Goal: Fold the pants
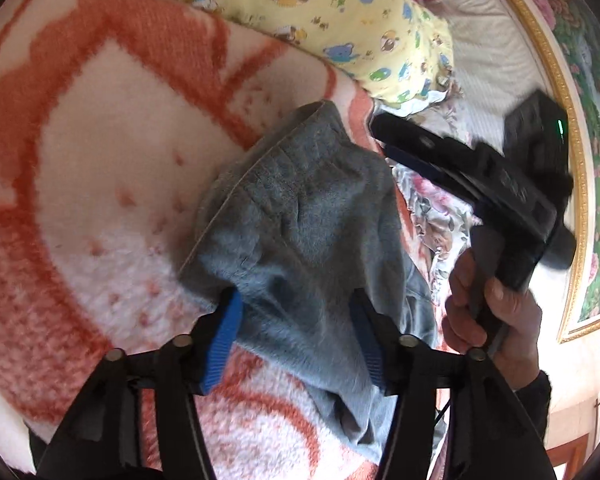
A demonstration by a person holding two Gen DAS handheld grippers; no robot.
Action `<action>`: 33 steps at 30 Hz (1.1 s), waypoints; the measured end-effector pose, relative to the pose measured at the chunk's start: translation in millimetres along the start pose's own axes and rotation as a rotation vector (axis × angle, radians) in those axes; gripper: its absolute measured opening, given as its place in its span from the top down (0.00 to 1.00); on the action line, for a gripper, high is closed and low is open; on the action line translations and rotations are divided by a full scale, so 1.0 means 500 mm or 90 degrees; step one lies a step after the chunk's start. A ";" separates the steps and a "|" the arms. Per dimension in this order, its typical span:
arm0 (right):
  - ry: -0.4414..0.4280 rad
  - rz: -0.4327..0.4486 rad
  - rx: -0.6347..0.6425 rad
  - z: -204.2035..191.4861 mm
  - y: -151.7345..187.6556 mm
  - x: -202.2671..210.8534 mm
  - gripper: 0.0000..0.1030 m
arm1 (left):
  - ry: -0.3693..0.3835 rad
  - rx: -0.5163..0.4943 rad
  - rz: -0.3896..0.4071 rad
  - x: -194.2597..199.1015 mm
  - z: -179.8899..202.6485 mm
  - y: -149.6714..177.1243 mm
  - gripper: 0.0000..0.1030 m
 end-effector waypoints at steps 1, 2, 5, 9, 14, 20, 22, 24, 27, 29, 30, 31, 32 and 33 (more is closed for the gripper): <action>0.000 -0.017 0.008 -0.004 0.001 -0.021 0.21 | -0.003 -0.002 0.001 -0.007 0.004 0.001 0.36; -0.002 -0.035 0.012 -0.005 0.003 -0.043 0.21 | -0.003 -0.007 0.007 -0.016 0.009 0.000 0.33; 0.000 -0.073 0.010 0.003 0.024 -0.106 0.29 | -0.011 -0.018 0.014 -0.031 0.021 0.002 0.28; -0.031 -0.036 -0.079 0.041 0.037 -0.088 0.79 | -0.009 -0.027 0.029 -0.038 0.028 0.002 0.34; -0.048 0.048 -0.143 0.073 0.042 0.016 0.86 | -0.024 -0.055 0.036 -0.050 0.023 0.001 0.95; -0.054 0.105 -0.163 0.083 0.050 0.135 0.86 | 0.001 -0.081 0.056 -0.043 0.074 0.000 0.98; -0.048 0.123 -0.168 0.089 0.053 0.168 0.86 | 0.010 -0.098 0.065 -0.035 0.098 0.005 0.98; -0.043 0.136 -0.176 0.085 0.048 0.188 0.86 | 0.024 -0.112 0.072 -0.018 0.120 0.013 0.98; -0.032 0.157 -0.185 0.079 0.062 0.225 0.86 | 0.050 -0.127 0.077 0.003 0.153 0.027 0.98; -0.026 0.176 -0.195 0.082 0.080 0.263 0.86 | 0.066 -0.141 0.074 0.013 0.182 0.037 0.98; -0.022 0.186 -0.201 0.085 0.090 0.283 0.86 | 0.075 -0.147 0.071 0.016 0.197 0.044 0.98; -0.019 0.193 -0.207 0.090 0.097 0.296 0.86 | 0.084 -0.154 0.067 0.021 0.210 0.053 0.98; -0.016 0.203 -0.213 0.091 0.105 0.316 0.86 | 0.096 -0.165 0.061 0.023 0.230 0.066 0.98; -0.008 0.213 -0.219 0.098 0.121 0.344 0.86 | 0.105 -0.173 0.057 0.026 0.244 0.077 0.98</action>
Point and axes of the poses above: each gripper's, at about its wrist camera, not at the fingertips, and x roughly against the way its jaws point, z to its right, y to its underside, the point moved 3 cm from there along -x, roughly the way its jaws point, and after that the axes turned 14 degrees about z, right-handed, at the moved point
